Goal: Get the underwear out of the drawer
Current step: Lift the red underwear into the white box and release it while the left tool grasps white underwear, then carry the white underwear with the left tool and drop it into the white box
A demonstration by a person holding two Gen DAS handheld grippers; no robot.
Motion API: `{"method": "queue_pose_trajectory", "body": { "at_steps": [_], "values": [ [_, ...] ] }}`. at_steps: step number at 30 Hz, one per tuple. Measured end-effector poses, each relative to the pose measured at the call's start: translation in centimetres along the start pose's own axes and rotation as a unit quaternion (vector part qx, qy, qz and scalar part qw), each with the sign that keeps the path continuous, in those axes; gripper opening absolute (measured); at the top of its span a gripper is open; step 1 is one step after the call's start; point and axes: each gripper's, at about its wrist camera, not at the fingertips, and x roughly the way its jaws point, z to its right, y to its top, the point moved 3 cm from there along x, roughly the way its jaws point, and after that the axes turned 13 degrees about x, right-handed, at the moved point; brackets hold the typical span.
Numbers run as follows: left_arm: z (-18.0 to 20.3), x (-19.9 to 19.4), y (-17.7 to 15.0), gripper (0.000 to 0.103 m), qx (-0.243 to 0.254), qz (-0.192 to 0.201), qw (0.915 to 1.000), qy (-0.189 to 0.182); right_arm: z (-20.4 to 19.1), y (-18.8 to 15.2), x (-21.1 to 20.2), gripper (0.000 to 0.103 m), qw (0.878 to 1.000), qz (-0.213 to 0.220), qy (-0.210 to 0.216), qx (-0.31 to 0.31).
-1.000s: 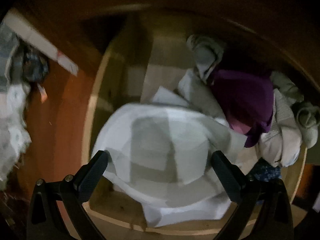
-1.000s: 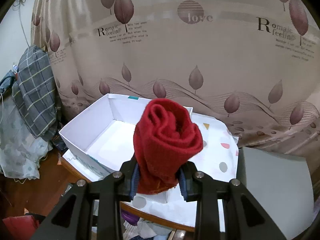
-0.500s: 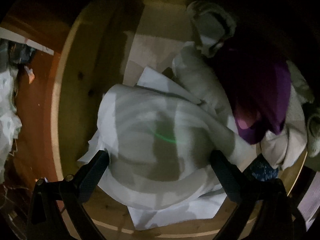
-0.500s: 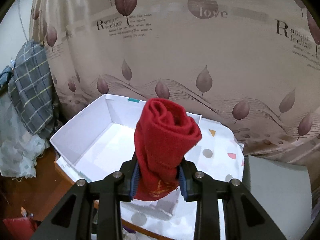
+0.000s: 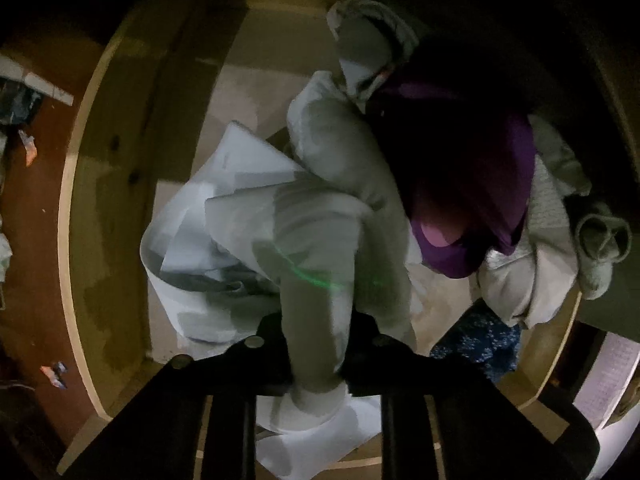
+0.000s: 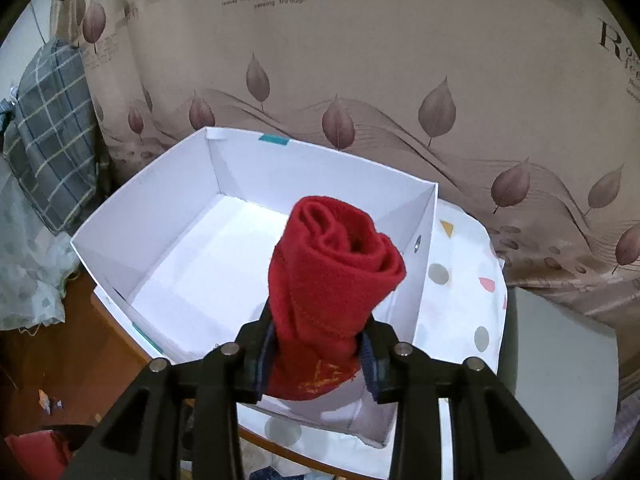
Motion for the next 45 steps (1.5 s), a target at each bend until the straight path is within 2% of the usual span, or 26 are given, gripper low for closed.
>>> {"method": "queue_pose_trajectory", "body": {
  "at_steps": [7,8,9,12,15,17,19,24,27,29,32,35,39,42,45],
  "values": [
    [-0.6,-1.3,-1.6,0.012,-0.004,0.034,0.9993,-0.011,0.5,-0.2,0.8,0.038,1.0,-0.012,-0.004,0.013],
    [-2.2,-1.4,-2.0,0.012,-0.004,0.041,0.9991,-0.012,0.6,-0.3,0.9,0.039,1.0,-0.013,-0.005,0.015],
    [-2.1,-1.7,-2.3,0.012,-0.004,0.047,0.9988,-0.013,0.8,-0.4,1.0,0.04,1.0,-0.014,-0.008,0.018],
    [-2.3,-2.6,-3.0,0.012,-0.002,0.072,0.9973,-0.012,1.4,-0.3,1.3,0.047,0.999,-0.01,-0.012,0.029],
    [-2.7,-3.5,-3.7,0.012,-0.007,0.09,0.9957,-0.017,1.6,-0.2,1.2,0.05,0.999,-0.005,0.002,0.038],
    [-3.0,-4.1,-4.4,0.012,-0.013,0.101,0.9945,-0.027,1.5,-0.2,0.8,0.061,0.999,0.007,-0.003,0.037],
    [-3.4,-4.8,-4.2,0.012,-0.016,0.112,0.993,-0.034,1.5,-0.1,0.1,0.062,0.999,0.027,-0.007,0.035],
    [-2.5,-7.4,-5.4,0.012,-0.011,0.148,0.9881,-0.04,2.1,-0.1,-2.6,0.062,0.995,0.072,0.03,0.064],
    [-2.3,-8.5,-6.1,0.012,-0.012,0.167,0.9847,-0.047,3.0,-0.6,-4.3,0.062,0.991,0.1,0.038,0.084],
    [-2.3,-9.3,-6.6,0.012,-0.008,0.179,0.9829,-0.043,3.6,-1.4,-5.4,0.064,0.988,0.117,0.046,0.092],
    [-2.3,-11.0,-6.9,0.012,-0.001,0.202,0.9785,-0.042,4.5,-3.2,-6.8,0.07,0.983,0.146,0.037,0.104],
    [-1.7,-12.5,-7.6,0.012,0.012,0.224,0.9737,-0.037,5.4,-5.1,-8.1,0.072,0.977,0.185,0.03,0.1],
    [-1.1,-14.7,-8.5,0.012,0.026,0.246,0.9683,-0.033,5.9,-8.5,-9.5,0.078,0.968,0.236,-0.011,0.087],
    [-0.5,-16.9,-9.5,0.012,0.045,0.261,0.9638,-0.026,6.6,-10.8,-9.2,0.08,0.965,0.242,-0.031,0.091],
    [0.1,-19.5,-10.5,0.012,0.061,0.275,0.9591,-0.025,7.6,-13.4,-7.7,0.08,0.968,0.223,-0.059,0.104]
  ]
}}
